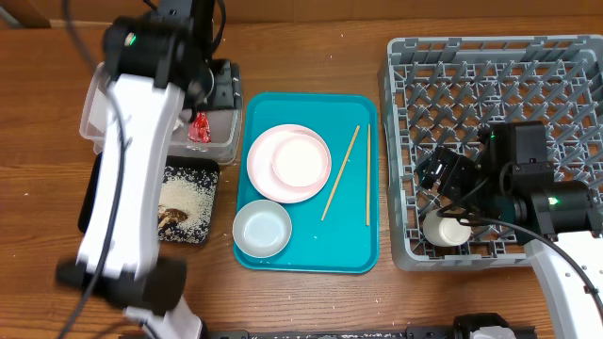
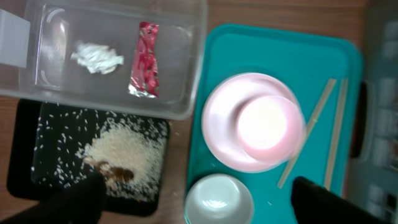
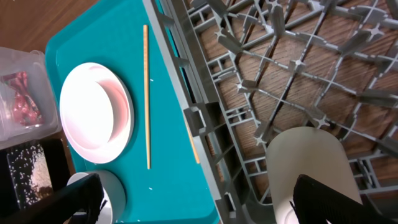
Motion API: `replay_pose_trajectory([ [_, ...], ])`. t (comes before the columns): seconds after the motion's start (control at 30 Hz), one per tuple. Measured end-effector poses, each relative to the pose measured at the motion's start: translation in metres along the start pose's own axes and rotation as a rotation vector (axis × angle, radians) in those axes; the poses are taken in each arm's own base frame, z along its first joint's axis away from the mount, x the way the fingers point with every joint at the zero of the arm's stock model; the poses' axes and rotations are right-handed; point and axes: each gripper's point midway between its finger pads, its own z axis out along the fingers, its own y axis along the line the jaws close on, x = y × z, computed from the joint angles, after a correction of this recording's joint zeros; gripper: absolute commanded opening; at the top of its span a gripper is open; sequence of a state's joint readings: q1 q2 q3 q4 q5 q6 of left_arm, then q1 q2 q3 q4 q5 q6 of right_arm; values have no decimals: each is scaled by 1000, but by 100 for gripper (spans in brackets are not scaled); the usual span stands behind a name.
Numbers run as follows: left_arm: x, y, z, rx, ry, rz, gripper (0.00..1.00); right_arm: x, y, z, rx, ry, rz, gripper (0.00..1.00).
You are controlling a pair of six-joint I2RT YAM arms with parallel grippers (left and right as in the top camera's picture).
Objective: Sort waste into correct bins and load items into the dishwasher
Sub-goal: 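Pick the white tissue with the left gripper and drop it in the bin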
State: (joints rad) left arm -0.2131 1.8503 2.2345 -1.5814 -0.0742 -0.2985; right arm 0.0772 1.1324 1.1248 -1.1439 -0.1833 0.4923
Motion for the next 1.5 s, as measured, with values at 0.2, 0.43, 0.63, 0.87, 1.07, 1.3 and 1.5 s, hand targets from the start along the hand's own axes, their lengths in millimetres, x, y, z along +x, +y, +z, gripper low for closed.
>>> replay_pose_trajectory([
  [0.2, 61, -29, -111, 137, -157, 124, 100, 0, 0, 0, 0, 0, 0, 100],
  [0.43, 81, -50, -134, 229, -184, 199, 100, 0, 0, 0, 0, 1, 0, 100],
  [0.63, 76, -51, -129, 216, -187, 198, 100, 0, 0, 0, 0, 1, 0, 100],
  [0.87, 30, -64, -154, 262, -456, 221, 100, 0, 0, 0, 0, 1, 0, 100],
  [1.07, 24, -52, -186, 324, -703, 279, 100, 0, 0, 0, 0, 1, -1, 100],
  [1.3, 41, -5, -161, 286, -851, 221, 100, 0, 0, 0, 0, -1, -1, 100],
  [1.5, 76, 21, -112, 259, -924, 184, 100, 0, 0, 0, 0, 1, -2, 100],
])
